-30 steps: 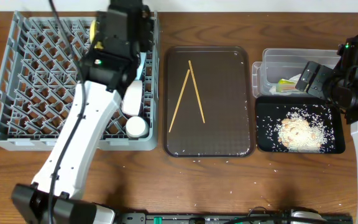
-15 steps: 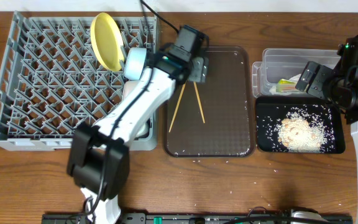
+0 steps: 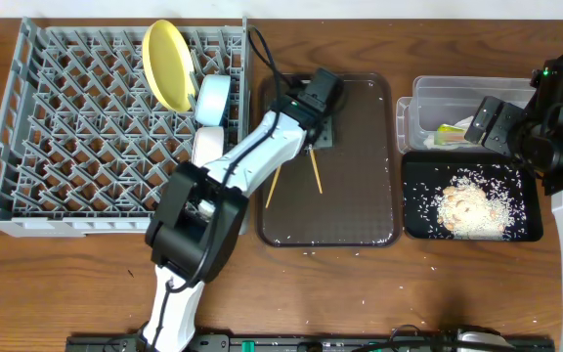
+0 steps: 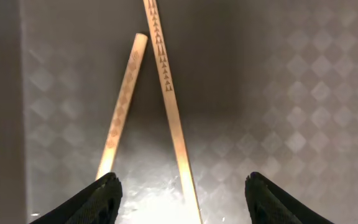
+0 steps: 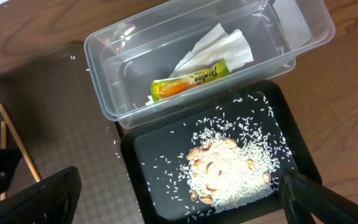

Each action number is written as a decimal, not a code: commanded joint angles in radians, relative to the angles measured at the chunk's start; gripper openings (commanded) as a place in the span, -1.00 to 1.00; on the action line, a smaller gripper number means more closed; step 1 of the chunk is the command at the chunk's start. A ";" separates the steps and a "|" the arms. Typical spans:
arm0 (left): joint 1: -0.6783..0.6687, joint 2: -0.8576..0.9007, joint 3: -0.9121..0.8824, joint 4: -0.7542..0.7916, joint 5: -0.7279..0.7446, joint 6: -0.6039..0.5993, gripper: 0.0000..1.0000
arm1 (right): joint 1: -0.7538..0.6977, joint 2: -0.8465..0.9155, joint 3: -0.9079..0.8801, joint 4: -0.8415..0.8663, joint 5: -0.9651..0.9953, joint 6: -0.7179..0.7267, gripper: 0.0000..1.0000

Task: Sort waste into correct bins and load items into the dishwasher
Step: 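Release the plate and move left gripper right to the chopsticks, then lower left gripper and grasp one wooden chopstick on the tray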

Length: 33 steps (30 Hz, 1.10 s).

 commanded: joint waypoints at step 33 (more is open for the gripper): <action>-0.028 0.117 0.010 -0.011 -0.041 -0.117 -0.85 | -0.008 0.005 0.002 0.000 0.016 0.014 0.98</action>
